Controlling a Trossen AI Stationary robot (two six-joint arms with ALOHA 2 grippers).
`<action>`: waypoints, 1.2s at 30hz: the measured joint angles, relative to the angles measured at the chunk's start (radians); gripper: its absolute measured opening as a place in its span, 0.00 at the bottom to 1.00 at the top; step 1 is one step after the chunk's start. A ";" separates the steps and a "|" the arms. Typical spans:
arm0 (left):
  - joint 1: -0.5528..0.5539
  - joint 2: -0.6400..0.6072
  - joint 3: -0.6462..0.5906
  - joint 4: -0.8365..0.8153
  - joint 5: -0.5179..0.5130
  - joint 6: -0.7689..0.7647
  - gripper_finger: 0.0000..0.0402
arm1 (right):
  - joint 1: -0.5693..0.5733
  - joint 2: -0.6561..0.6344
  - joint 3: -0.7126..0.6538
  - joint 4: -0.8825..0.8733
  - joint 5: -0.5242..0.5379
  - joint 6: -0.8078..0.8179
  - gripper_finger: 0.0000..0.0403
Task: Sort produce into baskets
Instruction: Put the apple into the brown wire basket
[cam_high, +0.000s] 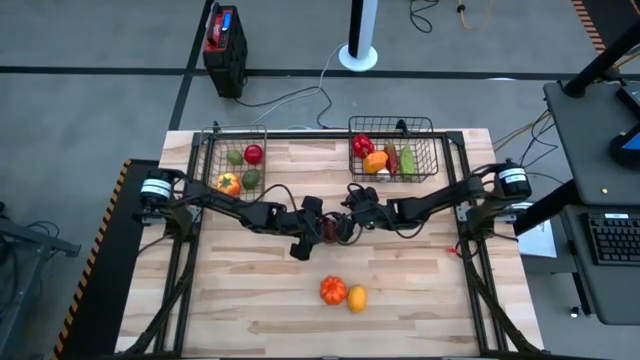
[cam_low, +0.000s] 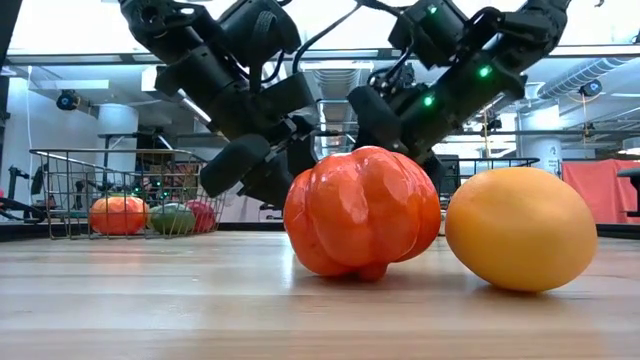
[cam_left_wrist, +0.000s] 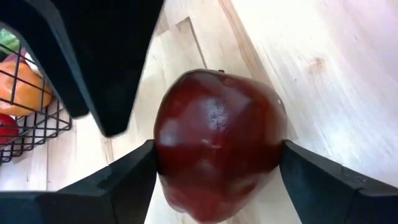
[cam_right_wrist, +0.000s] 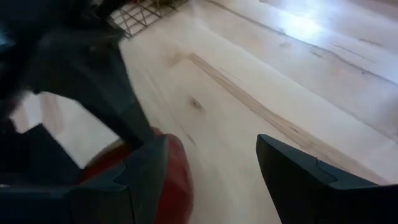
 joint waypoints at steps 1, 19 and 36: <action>-0.002 -0.003 0.000 -0.003 -0.002 -0.006 0.72 | 0.003 -0.011 0.000 -0.012 0.000 0.000 0.59; -0.010 -0.243 -0.005 -0.206 -0.029 -0.176 0.72 | 0.126 -0.181 0.001 -0.151 0.213 -0.015 0.59; 0.131 -0.772 0.110 -0.874 -0.404 -0.322 0.72 | 0.139 -0.187 0.000 -0.165 0.222 -0.011 0.59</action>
